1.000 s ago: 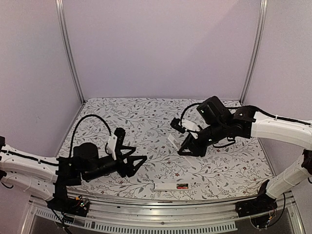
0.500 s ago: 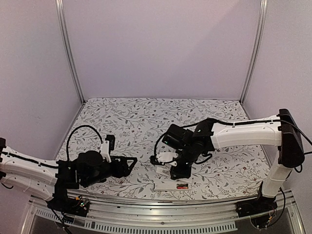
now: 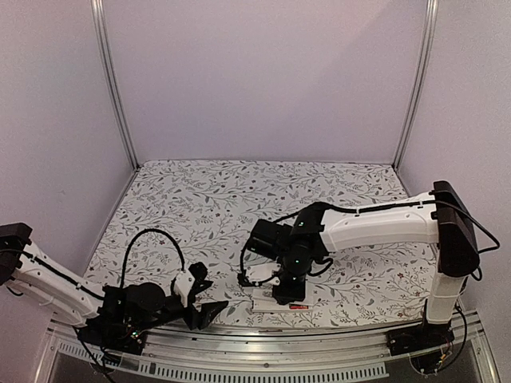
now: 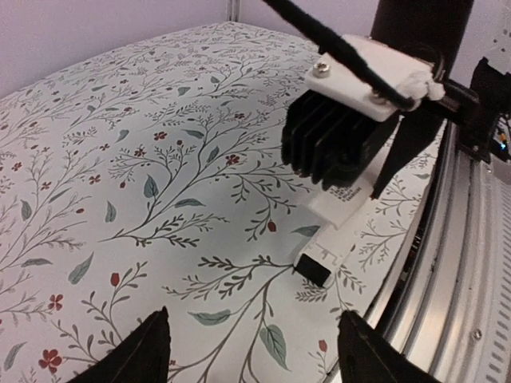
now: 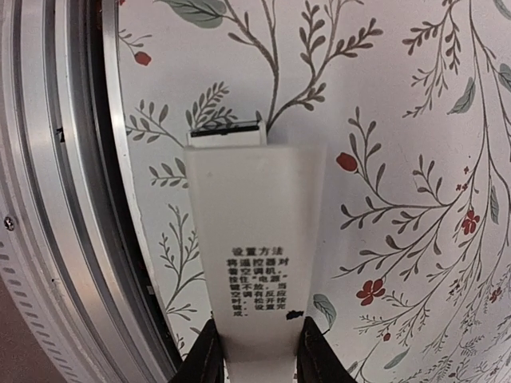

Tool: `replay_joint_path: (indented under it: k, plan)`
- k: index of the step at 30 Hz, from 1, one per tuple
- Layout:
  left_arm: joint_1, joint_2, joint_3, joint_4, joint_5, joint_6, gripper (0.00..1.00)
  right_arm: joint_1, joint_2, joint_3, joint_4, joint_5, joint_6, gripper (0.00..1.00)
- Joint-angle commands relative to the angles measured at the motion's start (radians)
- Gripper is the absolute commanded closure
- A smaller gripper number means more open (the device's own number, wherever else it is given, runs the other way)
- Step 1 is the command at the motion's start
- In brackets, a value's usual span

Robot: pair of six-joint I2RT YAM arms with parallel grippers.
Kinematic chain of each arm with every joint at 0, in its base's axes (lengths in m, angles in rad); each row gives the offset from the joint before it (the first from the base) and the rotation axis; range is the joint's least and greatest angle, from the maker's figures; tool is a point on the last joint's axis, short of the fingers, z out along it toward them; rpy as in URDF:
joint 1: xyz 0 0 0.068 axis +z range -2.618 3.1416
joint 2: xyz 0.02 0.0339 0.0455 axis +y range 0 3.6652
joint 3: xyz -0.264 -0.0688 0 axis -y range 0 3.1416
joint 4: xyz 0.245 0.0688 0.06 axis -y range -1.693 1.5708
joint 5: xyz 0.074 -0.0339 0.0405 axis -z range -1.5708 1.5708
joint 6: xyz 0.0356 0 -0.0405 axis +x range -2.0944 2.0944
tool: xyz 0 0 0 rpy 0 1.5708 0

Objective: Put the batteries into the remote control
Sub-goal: Place the battery cover on the remote control without the battery cover.

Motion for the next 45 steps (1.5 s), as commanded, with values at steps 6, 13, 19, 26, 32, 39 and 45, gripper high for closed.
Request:
replay_joint_path:
  k: [6, 13, 19, 26, 32, 39, 45]
  plan:
    - [-0.072, -0.031, -0.085, 0.140, 0.068, 0.295, 0.33, 0.030, 0.049, 0.056, -0.057, 0.021, -0.023, 0.91]
    - [-0.116, 0.064, -0.071, 0.180, 0.065, 0.357, 0.33, 0.051, 0.051, 0.053, -0.075, 0.024, -0.024, 0.91]
    - [-0.165, 0.271, -0.023, 0.305, -0.005, 0.410, 0.33, 0.057, 0.084, 0.077, -0.089, 0.051, -0.030, 0.91]
    - [-0.168, 0.334, -0.035, 0.412, -0.009, 0.416, 0.33, 0.062, 0.102, 0.098, -0.100, 0.102, -0.038, 0.90]
    - [-0.169, 0.325, -0.018, 0.366, -0.015, 0.416, 0.32, 0.065, 0.130, 0.116, -0.112, 0.102, -0.041, 0.89]
    - [-0.168, 0.322, -0.029, 0.387, -0.022, 0.409, 0.32, 0.069, 0.131, 0.116, -0.120, 0.079, -0.043, 0.85]
    - [-0.167, 0.338, -0.024, 0.394, -0.025, 0.410, 0.32, 0.074, 0.145, 0.122, -0.118, 0.087, -0.048, 0.83]
